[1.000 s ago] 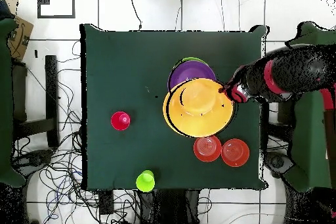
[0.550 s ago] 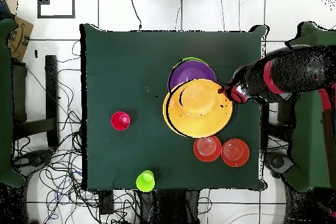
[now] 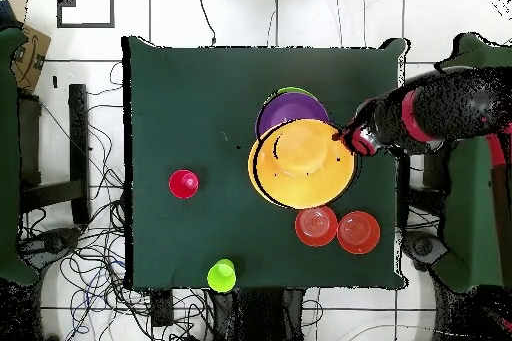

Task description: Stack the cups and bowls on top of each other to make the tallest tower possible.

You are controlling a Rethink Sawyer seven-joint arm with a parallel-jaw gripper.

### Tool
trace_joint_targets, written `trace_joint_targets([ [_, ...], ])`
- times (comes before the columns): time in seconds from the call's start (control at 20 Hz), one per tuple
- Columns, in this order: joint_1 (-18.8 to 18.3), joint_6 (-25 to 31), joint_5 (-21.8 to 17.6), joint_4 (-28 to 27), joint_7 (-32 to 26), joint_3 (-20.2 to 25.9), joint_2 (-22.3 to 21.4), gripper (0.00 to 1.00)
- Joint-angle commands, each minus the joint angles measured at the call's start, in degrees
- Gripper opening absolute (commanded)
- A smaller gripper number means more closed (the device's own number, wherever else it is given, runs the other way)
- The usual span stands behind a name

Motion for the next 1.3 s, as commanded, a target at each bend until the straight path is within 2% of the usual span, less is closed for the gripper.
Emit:
trace_joint_targets([
  [0.05,4.75,7.18,-2.74,-3.66,-15.69,-6.27,-0.07,0.0],
  [0.85,6.08,9.35,-3.12,-7.53,-17.57,-7.04,0.71,0.0],
  [1.3,7.2,10.59,-4.68,-10.38,-19.16,-7.28,1.53,0.0],
])
